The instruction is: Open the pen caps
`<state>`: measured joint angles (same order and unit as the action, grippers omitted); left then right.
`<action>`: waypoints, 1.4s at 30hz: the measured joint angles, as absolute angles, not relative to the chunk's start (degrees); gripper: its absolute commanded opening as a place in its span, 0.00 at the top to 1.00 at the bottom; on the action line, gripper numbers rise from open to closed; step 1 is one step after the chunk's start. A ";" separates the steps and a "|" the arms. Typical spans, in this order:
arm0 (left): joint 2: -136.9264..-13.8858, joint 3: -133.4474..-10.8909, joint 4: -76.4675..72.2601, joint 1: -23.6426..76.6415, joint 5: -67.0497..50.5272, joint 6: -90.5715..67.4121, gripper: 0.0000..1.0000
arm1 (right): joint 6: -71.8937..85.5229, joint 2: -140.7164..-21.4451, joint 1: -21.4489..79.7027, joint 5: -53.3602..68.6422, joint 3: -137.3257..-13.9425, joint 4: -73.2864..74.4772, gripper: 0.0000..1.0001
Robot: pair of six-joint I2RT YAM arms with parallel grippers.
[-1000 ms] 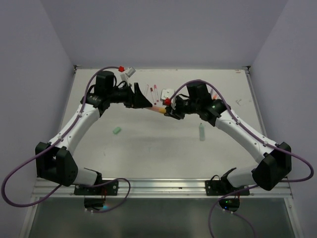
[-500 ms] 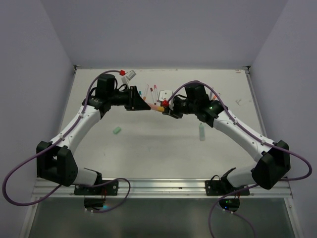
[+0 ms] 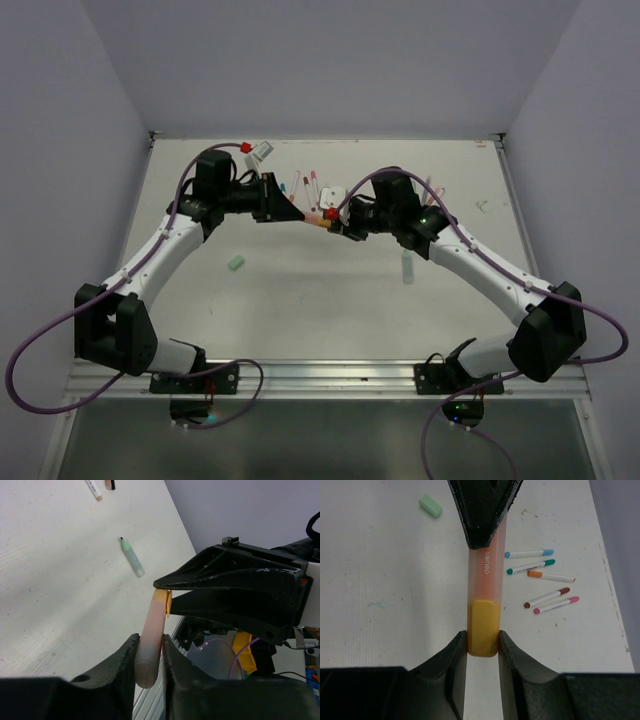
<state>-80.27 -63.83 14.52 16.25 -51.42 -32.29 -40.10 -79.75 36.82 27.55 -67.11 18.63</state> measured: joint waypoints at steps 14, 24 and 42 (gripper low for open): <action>-73.60 -55.24 2.61 16.40 -49.82 -34.00 1.00 | -28.47 -77.17 37.04 27.31 -61.67 11.33 0.31; -61.87 -40.29 -22.02 16.43 -42.09 -41.63 1.00 | 3.55 -66.11 34.02 26.28 -52.25 -6.83 0.17; -57.58 -28.23 -52.12 22.65 -26.28 -51.99 0.99 | 48.58 -79.24 37.45 25.39 -41.43 -51.88 0.31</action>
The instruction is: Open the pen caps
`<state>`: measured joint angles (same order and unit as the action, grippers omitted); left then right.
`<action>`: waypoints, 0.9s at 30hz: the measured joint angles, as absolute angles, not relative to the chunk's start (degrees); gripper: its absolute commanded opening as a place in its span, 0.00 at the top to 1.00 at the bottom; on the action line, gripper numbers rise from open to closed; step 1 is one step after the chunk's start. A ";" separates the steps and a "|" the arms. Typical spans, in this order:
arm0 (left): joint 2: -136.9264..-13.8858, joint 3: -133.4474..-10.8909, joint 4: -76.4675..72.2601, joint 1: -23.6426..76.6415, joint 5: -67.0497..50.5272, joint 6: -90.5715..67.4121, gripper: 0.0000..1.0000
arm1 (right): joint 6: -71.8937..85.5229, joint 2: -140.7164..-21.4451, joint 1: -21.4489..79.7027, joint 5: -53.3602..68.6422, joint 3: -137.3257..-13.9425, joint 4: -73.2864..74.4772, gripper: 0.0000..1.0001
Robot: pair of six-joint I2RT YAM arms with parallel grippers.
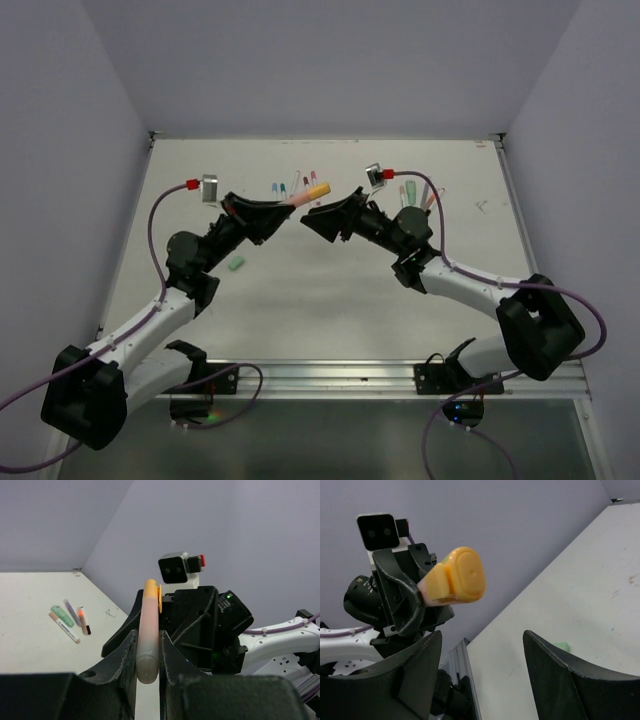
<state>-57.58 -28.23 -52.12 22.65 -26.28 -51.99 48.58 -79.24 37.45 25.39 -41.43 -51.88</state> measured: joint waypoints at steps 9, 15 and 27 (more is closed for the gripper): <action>-57.74 -26.26 -55.22 24.56 -23.99 -52.05 0.99 | 53.58 -83.77 39.27 23.53 -41.56 -63.24 0.35; -57.17 -24.58 -55.24 24.58 -22.17 -51.96 0.99 | 53.39 -82.83 39.27 23.00 -41.56 -65.67 0.36; -58.50 -24.51 -60.31 24.91 -22.74 -53.04 0.96 | 53.41 -83.13 39.53 23.00 -43.07 -67.29 0.43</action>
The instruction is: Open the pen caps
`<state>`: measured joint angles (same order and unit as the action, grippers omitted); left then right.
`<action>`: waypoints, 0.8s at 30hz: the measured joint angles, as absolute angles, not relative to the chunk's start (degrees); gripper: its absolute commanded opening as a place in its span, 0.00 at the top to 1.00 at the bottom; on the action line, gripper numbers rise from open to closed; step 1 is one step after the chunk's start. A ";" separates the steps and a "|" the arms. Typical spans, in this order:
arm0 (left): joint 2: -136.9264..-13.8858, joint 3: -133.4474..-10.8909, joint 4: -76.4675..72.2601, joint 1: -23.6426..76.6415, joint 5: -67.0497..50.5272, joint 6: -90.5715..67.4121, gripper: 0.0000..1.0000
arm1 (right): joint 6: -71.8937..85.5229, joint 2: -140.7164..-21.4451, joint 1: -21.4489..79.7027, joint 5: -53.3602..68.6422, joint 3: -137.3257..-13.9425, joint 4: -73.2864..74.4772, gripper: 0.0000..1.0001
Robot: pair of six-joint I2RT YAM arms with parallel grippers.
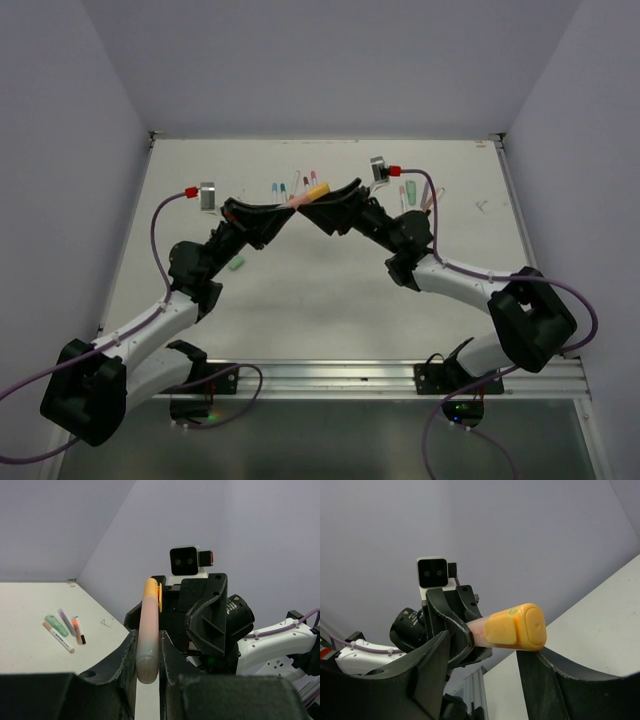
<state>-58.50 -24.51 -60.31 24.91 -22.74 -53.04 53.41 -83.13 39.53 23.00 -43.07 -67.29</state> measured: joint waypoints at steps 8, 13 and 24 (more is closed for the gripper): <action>-59.79 -24.47 -62.87 25.58 -23.40 -53.93 0.95 | 53.47 -85.01 40.18 22.98 -44.38 -67.85 0.59; -60.31 -23.86 -65.08 25.89 -23.77 -55.40 0.93 | 54.41 -85.27 40.25 23.29 -44.77 -69.23 0.81; -55.88 -22.63 -61.43 26.52 -24.05 -53.56 0.69 | 49.91 -81.43 40.99 25.50 -44.60 -64.75 1.00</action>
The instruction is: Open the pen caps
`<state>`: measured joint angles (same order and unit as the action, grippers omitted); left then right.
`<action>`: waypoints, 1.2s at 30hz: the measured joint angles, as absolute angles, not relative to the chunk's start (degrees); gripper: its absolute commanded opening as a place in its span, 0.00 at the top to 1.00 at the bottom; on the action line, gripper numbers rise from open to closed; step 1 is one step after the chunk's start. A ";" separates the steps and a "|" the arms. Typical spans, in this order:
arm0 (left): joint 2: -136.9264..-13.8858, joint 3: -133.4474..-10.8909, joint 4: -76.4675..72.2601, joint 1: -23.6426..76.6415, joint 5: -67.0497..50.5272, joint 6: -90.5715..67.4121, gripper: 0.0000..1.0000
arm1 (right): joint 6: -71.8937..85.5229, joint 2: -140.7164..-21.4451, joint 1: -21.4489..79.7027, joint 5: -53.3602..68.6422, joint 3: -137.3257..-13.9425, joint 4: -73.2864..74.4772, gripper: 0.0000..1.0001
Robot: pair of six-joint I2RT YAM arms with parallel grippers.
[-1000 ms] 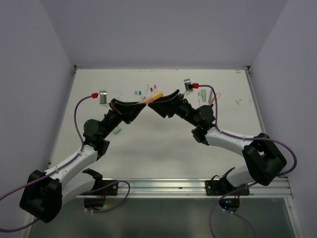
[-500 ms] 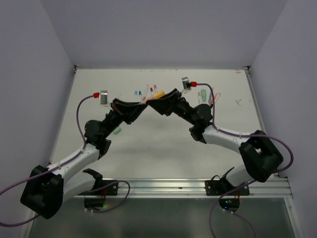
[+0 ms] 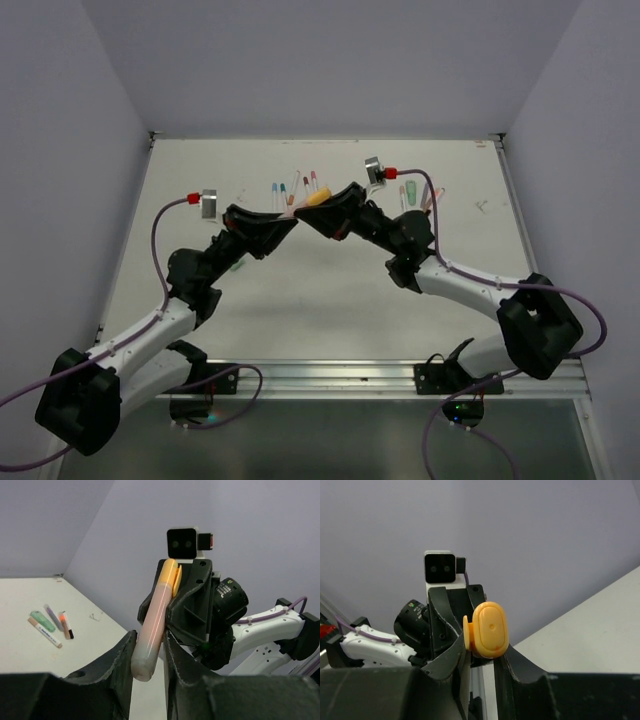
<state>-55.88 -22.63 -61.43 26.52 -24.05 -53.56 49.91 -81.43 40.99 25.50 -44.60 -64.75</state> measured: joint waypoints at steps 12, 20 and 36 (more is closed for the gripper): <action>-55.16 -19.27 -47.75 24.86 -26.74 -47.33 0.07 | 38.06 -73.97 36.25 28.67 -46.02 -49.56 1.00; -54.68 -30.28 -32.01 16.01 -35.20 -38.83 0.09 | 18.85 -74.06 35.55 38.09 -59.07 -15.40 1.00; -63.96 -44.91 -26.39 16.01 -55.75 -32.45 0.20 | -8.16 -85.25 35.51 52.03 -76.01 24.80 1.00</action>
<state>-63.96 -44.91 -26.39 16.01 -55.75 -32.45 -8.16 -85.25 35.51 52.03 -76.01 24.80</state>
